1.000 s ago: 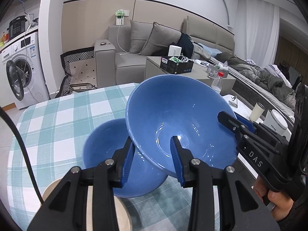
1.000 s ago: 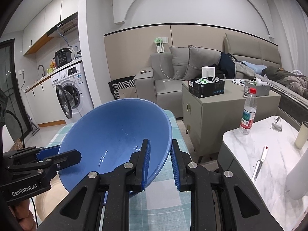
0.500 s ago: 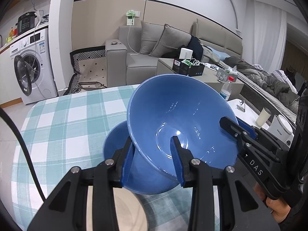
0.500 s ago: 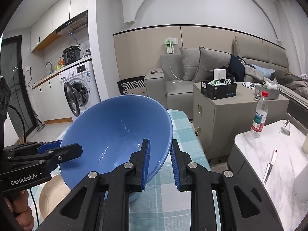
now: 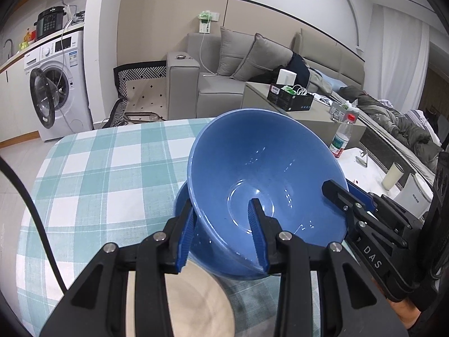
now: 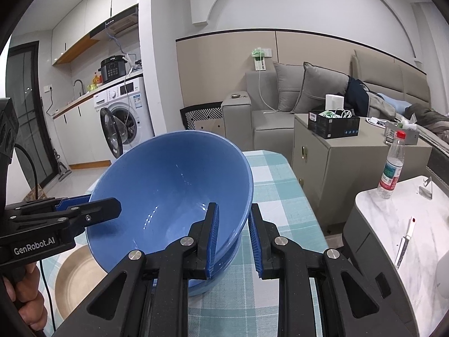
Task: Organize plates and bowls
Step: 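Lower the held blue bowls into the bowls below with both tools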
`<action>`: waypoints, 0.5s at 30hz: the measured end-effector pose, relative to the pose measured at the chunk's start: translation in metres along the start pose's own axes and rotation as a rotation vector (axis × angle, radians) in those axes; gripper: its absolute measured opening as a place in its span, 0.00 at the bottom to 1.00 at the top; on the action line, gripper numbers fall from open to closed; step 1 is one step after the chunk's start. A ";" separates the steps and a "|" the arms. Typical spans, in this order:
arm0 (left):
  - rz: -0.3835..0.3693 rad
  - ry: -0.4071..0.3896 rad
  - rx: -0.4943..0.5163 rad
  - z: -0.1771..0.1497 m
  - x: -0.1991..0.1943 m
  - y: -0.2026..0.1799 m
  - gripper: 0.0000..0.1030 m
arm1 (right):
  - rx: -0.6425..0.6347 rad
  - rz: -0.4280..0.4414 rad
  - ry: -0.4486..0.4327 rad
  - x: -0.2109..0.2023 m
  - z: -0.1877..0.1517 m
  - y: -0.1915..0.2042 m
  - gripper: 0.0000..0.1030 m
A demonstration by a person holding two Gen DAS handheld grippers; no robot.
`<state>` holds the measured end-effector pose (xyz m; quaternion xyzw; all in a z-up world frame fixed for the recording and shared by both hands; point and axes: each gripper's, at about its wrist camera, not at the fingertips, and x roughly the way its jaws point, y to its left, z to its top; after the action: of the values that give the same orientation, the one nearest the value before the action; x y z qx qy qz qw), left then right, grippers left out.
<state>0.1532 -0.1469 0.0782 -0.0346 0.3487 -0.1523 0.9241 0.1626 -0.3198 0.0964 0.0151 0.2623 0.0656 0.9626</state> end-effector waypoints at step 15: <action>0.036 0.058 -0.026 -0.009 0.024 0.017 0.35 | -0.049 -0.015 0.057 0.023 -0.014 0.015 0.21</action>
<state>0.1686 -0.1381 0.0532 -0.0357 0.3780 -0.1320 0.9157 0.1734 -0.3020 0.0737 -0.0121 0.2880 0.0652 0.9553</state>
